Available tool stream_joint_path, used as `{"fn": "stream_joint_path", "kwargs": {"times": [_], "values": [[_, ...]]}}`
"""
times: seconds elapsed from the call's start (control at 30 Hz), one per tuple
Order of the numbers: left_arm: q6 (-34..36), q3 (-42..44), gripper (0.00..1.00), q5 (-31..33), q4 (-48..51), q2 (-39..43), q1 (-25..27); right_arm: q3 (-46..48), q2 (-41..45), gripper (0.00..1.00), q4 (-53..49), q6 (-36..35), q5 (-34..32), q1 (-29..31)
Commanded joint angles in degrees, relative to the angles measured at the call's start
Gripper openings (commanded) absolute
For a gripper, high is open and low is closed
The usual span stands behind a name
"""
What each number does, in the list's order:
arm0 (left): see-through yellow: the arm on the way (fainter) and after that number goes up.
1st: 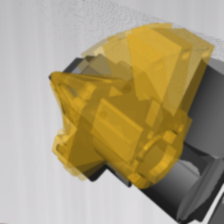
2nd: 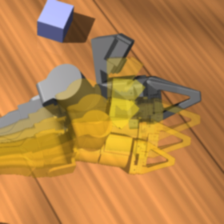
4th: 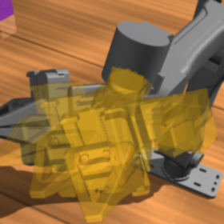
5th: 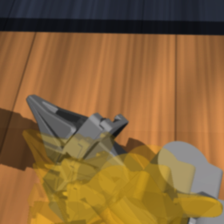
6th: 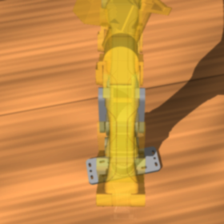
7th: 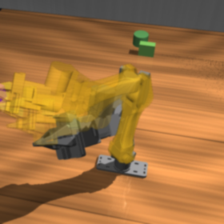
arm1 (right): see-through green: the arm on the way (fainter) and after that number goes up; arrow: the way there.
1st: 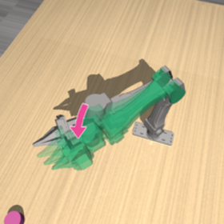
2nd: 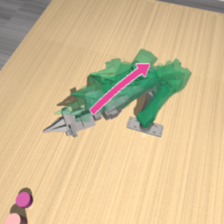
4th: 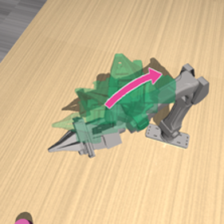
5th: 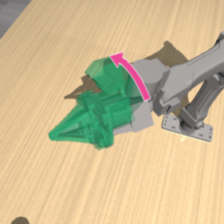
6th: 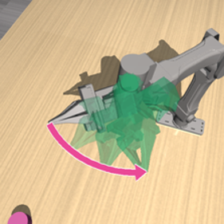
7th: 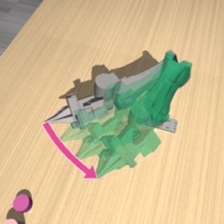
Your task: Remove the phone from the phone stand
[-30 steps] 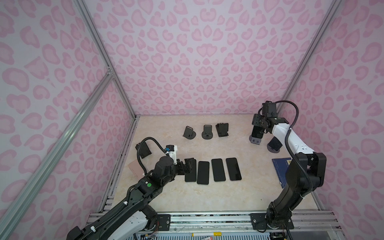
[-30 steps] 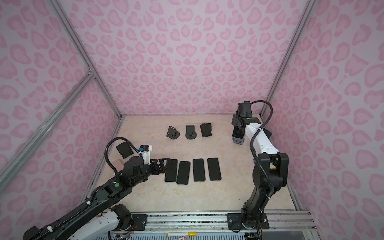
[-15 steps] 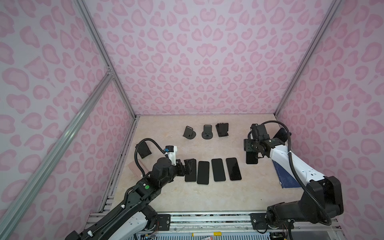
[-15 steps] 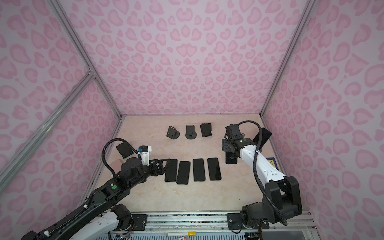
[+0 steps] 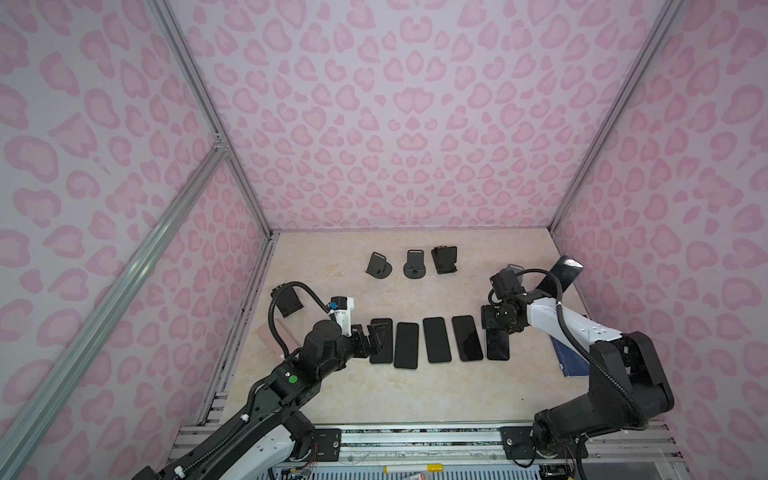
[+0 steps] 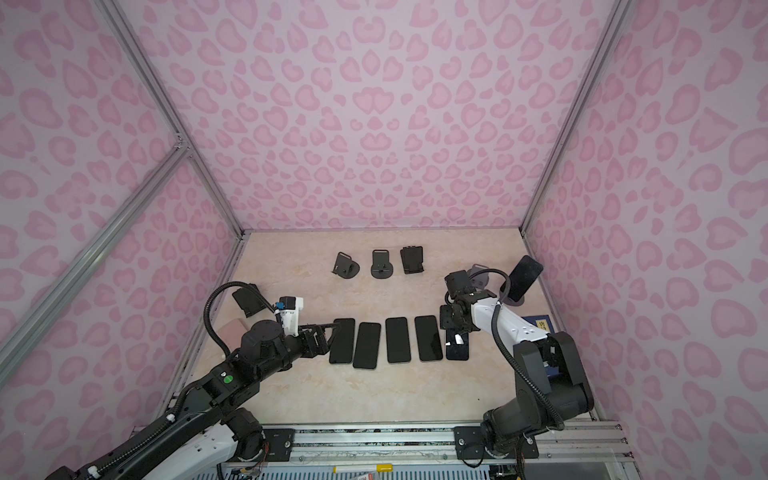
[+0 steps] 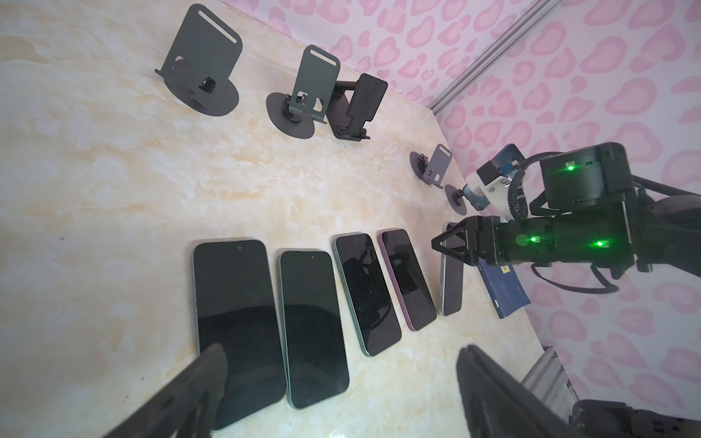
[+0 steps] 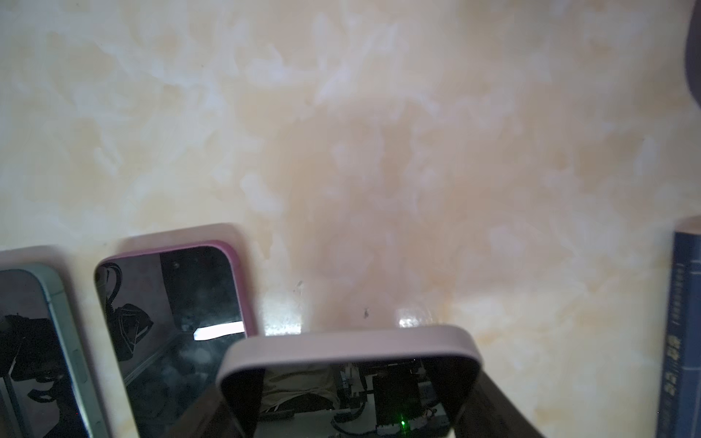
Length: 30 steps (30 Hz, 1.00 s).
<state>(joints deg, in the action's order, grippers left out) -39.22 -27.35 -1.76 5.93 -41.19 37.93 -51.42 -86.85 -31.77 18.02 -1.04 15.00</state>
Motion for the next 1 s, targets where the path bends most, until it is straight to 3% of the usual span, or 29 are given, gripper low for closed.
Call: {"fn": "stream_joint_path", "kwargs": {"times": [0.0, 0.4, 0.97], "values": [[-0.7, 0.4, 0.98, -0.5, -1.6, 0.5, 0.0, 0.6, -0.9, 0.56, 1.5, -0.3, -0.8, 0.1], [-0.5, -0.4, 0.98, -0.7, -1.7, -1.2, 0.0, -0.1, -5.9, 0.57, 2.6, -1.1, -1.0, 0.5], [-1.1, -0.8, 0.98, -0.4, -1.5, -1.6, 0.0, -2.7, -11.7, 0.71, 2.1, -1.9, 0.3, 0.1]]}}
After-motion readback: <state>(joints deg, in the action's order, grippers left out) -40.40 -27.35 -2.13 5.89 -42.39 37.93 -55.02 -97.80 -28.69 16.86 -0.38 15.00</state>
